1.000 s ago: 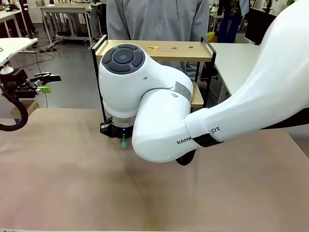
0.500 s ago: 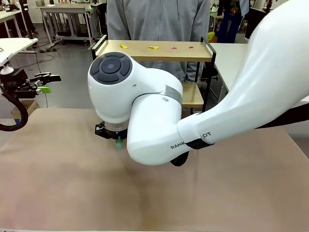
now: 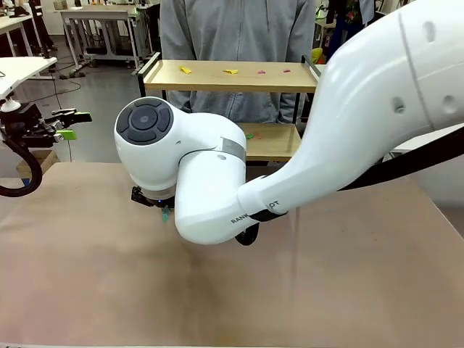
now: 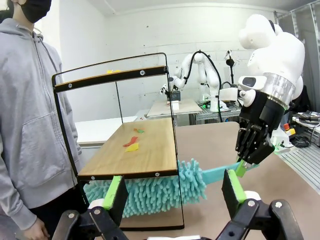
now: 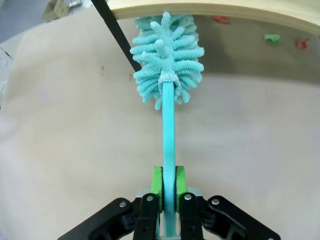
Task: Clean the shelf.
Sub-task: Clean the specific section of the Shelf indicated by the human with the Duster.
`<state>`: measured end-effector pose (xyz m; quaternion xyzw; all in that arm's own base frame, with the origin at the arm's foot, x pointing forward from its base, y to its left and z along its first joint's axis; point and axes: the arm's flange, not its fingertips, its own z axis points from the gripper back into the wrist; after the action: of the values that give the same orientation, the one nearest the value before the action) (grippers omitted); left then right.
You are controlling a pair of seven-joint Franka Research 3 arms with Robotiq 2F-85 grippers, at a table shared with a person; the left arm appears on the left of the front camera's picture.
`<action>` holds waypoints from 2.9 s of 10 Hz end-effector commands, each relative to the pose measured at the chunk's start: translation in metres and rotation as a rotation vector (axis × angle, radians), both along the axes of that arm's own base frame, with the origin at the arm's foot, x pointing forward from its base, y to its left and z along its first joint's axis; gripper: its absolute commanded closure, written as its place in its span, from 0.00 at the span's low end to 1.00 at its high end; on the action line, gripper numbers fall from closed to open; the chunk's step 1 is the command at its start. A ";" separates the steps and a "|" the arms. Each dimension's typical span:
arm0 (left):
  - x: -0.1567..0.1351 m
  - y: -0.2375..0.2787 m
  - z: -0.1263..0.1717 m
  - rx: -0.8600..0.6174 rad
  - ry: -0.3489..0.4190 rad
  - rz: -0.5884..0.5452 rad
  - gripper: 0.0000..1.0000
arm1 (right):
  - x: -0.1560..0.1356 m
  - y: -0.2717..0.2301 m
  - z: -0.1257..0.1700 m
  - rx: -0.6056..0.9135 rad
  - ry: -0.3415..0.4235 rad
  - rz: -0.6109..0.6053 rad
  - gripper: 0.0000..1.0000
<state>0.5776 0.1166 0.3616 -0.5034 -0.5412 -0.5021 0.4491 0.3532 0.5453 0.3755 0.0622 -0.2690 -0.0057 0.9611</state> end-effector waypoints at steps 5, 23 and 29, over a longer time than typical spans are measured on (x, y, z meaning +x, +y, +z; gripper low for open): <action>-0.001 -0.001 0.003 -0.002 -0.015 0.000 0.00 | 0.020 0.011 -0.029 0.027 0.030 -0.022 0.87; -0.001 -0.001 0.003 -0.002 -0.015 0.000 0.00 | 0.029 -0.152 -0.031 0.101 0.183 -0.146 0.87; -0.001 -0.001 0.003 -0.002 -0.015 0.000 0.00 | 0.021 -0.242 -0.023 -0.007 0.240 -0.366 0.87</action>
<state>0.5777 0.1167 0.3616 -0.5033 -0.5412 -0.5021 0.4491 0.3827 0.3116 0.3418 0.0296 -0.1725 -0.1690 0.9700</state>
